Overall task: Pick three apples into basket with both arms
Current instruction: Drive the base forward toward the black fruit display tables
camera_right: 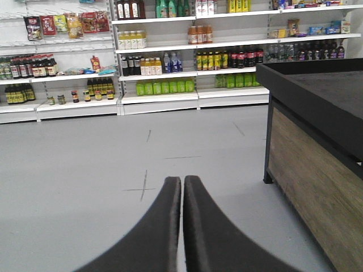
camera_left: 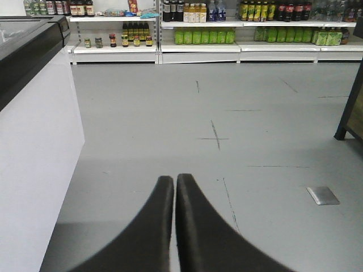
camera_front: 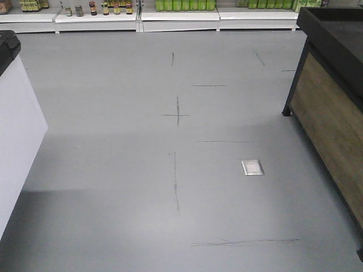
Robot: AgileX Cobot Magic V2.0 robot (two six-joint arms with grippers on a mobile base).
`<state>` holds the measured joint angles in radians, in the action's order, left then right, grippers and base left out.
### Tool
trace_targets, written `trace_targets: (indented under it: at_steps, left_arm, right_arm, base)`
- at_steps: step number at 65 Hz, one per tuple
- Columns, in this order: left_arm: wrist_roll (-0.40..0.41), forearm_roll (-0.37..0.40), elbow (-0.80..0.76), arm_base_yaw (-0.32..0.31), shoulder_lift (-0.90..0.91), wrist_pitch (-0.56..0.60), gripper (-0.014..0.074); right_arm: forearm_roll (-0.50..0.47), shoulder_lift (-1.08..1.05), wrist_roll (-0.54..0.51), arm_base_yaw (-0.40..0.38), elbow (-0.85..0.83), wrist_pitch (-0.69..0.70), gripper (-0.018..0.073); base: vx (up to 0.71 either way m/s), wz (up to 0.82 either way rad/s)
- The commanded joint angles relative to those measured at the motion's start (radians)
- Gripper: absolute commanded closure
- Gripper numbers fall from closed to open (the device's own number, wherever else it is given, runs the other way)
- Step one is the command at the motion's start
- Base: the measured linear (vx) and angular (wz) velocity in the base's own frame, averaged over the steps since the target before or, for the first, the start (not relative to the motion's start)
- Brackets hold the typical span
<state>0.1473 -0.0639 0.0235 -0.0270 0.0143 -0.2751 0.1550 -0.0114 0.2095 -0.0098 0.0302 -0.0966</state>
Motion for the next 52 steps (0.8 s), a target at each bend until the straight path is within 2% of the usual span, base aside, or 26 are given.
trace_targets:
  at_steps: [1,28,52]
  left_arm:
    - [0.009,0.005,0.019,-0.007,0.001,0.074,0.0603]
    - [0.009,0.005,0.019,-0.007,0.001,0.074,0.0603]
    - [0.009,0.005,0.019,-0.007,0.001,0.074,0.0603]
  right_arm:
    - [0.007,0.001,-0.01,-0.006,0.012,0.078,0.0563]
    - [0.007,0.001,-0.01,-0.006,0.012,0.078,0.0563]
    - [0.007,0.001,-0.01,-0.006,0.012,0.078,0.0563]
  base:
    - [0.06,0.12]
    - [0.11,0.12]
    - [0.17,-0.03]
